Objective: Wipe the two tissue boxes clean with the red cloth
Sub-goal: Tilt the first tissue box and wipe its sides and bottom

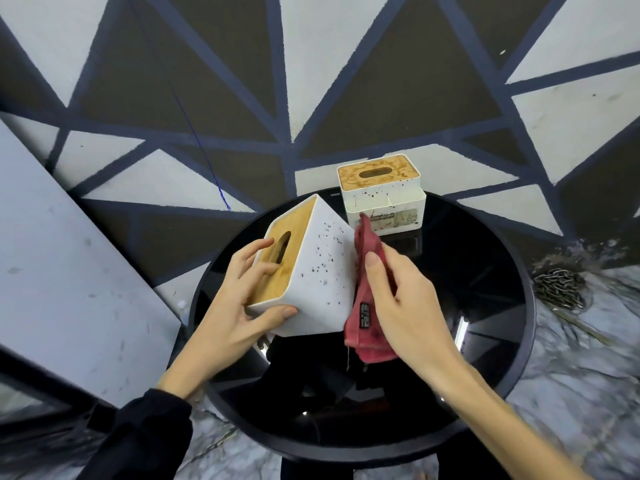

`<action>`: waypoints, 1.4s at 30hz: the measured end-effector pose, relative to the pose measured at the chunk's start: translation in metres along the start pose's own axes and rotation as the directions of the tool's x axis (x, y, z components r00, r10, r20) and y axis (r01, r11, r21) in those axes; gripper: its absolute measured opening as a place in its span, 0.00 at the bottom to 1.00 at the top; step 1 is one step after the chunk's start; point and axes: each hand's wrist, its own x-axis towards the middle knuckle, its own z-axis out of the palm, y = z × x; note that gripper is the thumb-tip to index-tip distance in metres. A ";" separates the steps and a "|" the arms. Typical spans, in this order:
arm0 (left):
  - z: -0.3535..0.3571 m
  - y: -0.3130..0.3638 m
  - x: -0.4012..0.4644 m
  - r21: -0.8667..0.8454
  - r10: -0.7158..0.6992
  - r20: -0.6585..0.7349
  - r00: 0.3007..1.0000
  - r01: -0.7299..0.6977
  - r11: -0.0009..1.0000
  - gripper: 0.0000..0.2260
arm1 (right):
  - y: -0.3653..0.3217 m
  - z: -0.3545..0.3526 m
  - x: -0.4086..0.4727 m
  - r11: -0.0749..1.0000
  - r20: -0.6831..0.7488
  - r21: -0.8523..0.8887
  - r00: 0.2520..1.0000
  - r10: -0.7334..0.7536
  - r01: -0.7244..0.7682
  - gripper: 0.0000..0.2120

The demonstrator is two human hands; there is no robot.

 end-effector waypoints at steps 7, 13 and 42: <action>0.002 0.003 0.002 0.029 -0.009 -0.017 1.000 0.009 1.000 0.27 | 0.010 0.007 -0.017 0.999 0.011 -0.042 1.000 0.012 -0.011 0.16; 0.011 0.006 0.001 0.086 -0.019 -0.024 1.000 0.021 0.996 0.26 | 0.016 0.011 -0.015 0.997 -0.077 -0.007 0.994 0.076 -0.077 0.14; 0.018 0.006 -0.002 0.119 -0.003 -0.083 0.997 0.013 0.993 0.26 | 0.030 0.017 0.019 0.990 -0.030 -0.138 0.999 0.036 -0.039 0.19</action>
